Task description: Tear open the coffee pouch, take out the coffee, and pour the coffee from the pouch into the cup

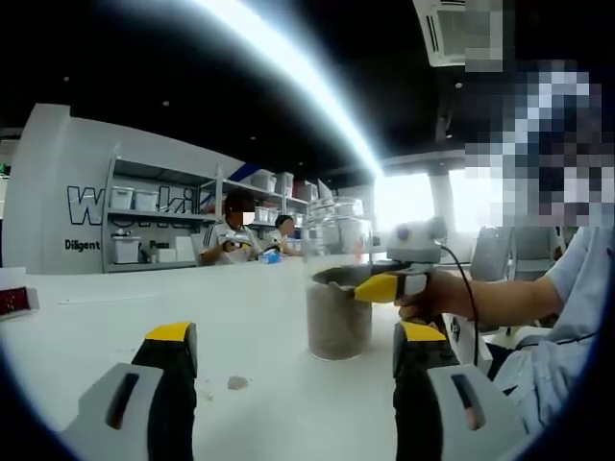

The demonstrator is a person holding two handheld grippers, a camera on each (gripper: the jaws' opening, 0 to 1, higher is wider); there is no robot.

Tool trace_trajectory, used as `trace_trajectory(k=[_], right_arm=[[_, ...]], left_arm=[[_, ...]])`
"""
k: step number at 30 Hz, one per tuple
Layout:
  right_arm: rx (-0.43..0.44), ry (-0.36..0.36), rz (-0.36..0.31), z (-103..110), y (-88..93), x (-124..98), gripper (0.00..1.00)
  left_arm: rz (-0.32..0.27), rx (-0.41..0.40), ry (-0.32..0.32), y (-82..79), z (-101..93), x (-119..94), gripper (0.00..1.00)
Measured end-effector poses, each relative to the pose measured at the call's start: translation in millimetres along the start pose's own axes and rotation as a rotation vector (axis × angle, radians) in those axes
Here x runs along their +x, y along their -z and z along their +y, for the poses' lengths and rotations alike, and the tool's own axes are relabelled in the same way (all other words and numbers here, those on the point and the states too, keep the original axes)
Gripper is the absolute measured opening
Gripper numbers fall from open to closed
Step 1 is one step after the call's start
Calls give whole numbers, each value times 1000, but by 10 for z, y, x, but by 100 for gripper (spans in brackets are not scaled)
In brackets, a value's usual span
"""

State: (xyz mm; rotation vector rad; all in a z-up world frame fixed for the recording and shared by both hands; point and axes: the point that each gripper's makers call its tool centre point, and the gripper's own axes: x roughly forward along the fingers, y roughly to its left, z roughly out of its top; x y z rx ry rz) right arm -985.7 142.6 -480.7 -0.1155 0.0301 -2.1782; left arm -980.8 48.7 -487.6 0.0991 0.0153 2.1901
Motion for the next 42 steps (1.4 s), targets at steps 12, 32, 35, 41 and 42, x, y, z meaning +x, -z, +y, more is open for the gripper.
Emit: trace_trajectory(k=[12, 32, 35, 41, 42], right_arm=[[-2, 103, 5, -309, 24, -7, 53], [-23, 290, 78, -686, 137, 333, 62], [-9, 337, 72, -800, 132, 304, 61], [4, 395, 65, -1035, 134, 243, 60], [3, 400, 65, -1071, 134, 233, 60]], left_arm=[[0, 0, 2, 2, 9, 6, 85], [0, 0, 6, 0, -3, 12, 85], [-1, 0, 8, -2, -9, 7, 85], [-3, -2, 10, -8, -9, -1, 85], [-3, -1, 10, -9, -10, -1, 85]])
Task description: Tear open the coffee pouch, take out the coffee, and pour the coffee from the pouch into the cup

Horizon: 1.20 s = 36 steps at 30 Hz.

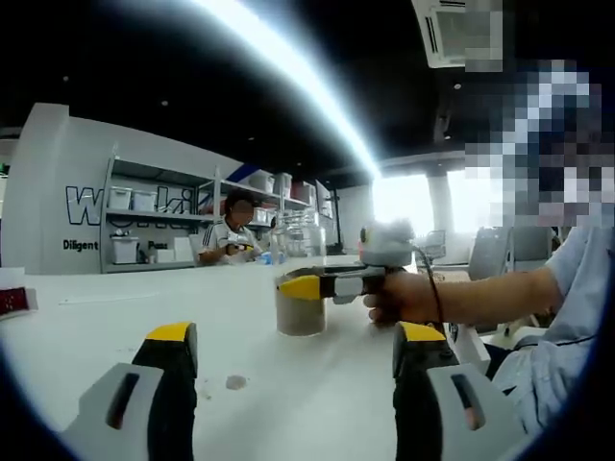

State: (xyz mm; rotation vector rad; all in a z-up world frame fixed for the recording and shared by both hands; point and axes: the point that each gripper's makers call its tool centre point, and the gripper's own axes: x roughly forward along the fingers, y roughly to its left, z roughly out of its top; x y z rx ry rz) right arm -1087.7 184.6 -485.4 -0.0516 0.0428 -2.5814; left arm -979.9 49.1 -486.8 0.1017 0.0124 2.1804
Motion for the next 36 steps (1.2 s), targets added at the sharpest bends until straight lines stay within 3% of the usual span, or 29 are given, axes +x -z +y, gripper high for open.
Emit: trace_trajectory(k=[8, 16, 22, 36], right_arm=[[1, 51, -1, -379, -31, 127, 58], [-4, 137, -2, -612, -16, 45, 56], [-8, 174, 5, -615, -4, 44, 56], [22, 384, 24, -1162, 57, 1, 55]], left_arm=[[0, 0, -1, 0, 8, -3, 85], [0, 0, -1, -1, 11, -7, 85], [3, 4, -2, 6, 10, -8, 85], [38, 6, -21, 69, 45, -4, 85]])
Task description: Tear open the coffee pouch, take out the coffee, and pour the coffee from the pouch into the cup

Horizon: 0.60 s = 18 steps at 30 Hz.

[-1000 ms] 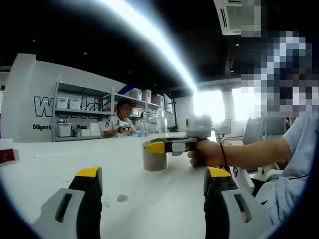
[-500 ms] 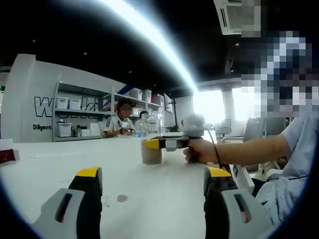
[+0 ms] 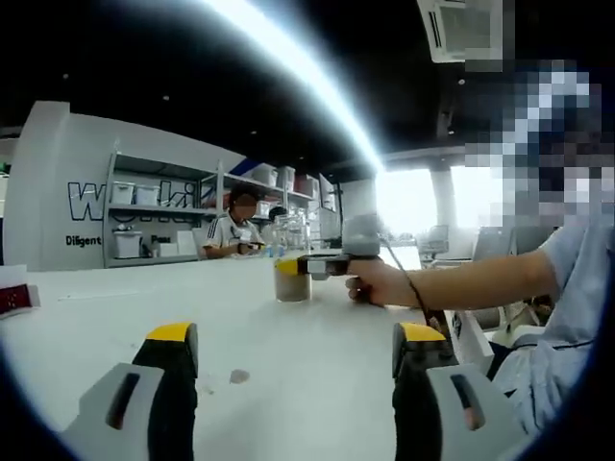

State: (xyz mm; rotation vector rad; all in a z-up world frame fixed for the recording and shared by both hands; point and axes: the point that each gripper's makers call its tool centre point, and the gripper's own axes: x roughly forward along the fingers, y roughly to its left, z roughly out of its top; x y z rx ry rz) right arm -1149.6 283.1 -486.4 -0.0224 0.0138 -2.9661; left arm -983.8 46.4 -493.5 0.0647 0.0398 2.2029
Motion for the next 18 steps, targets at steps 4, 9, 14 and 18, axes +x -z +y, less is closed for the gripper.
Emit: trace_trajectory(k=[4, 9, 14, 18], right_arm=[[-14, 33, -5, -169, -5, 48, 55], [-28, 44, -3, -239, -2, 53, 55], [-36, 66, 0, -329, 5, 67, 55], [-45, 79, -1, -447, 11, 74, 55]], left_arm=[[6, 10, 1, 7, -11, -13, 85], [9, 0, 2, 11, -1, -8, 84], [22, 0, -1, 31, 3, -6, 84], [32, -2, -5, 47, 14, 9, 84]])
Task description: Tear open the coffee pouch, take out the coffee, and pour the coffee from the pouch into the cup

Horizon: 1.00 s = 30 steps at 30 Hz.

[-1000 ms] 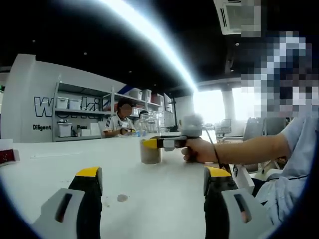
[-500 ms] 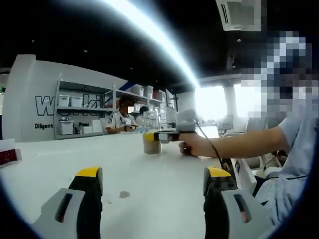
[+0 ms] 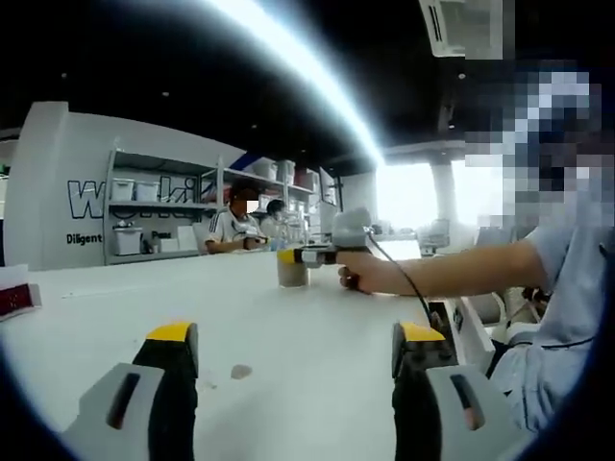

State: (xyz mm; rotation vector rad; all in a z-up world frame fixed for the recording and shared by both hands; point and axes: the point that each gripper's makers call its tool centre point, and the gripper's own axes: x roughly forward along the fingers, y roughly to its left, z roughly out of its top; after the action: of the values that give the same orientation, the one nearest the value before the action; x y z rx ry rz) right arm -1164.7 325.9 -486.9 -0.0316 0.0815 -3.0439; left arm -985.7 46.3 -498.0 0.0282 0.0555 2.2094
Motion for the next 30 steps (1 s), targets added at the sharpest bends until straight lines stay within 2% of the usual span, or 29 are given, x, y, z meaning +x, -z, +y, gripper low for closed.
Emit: trace_trajectory(k=[2, 4, 8, 9, 13, 20, 24, 25, 27, 28, 30], right_arm=[[1, 5, -1, -54, 2, 0, 55], [-3, 17, 3, -258, 17, 151, 55], [-7, 16, 5, -268, 25, 200, 55], [-2, 16, 8, -378, 34, 308, 55], [12, 15, 11, -480, 45, 472, 55], [40, -7, 17, -550, 62, 638, 55], [36, -45, 23, -525, 94, 620, 56], [85, -84, 30, -476, 109, 567, 57], [98, -96, 37, -499, 116, 515, 58], [102, -108, 38, -490, 119, 491, 59], [106, -125, 31, -459, 106, 411, 60]], left_arm=[[17, -1, -10, 29, 18, 13, 84], [22, 2, -11, 37, 16, 13, 84], [36, -9, -12, 59, 33, 26, 84], [40, -10, -14, 67, 40, 27, 84], [48, -11, -19, 82, 47, 28, 83], [57, -10, -73, 101, 145, 21, 82], [74, -24, -115, 131, 251, 16, 80], [61, -31, -121, 108, 271, 2, 80], [40, -40, -138, 74, 318, -20, 80], [38, -40, -156, 70, 353, -27, 79], [54, -16, -235, 92, 505, -83, 79]])
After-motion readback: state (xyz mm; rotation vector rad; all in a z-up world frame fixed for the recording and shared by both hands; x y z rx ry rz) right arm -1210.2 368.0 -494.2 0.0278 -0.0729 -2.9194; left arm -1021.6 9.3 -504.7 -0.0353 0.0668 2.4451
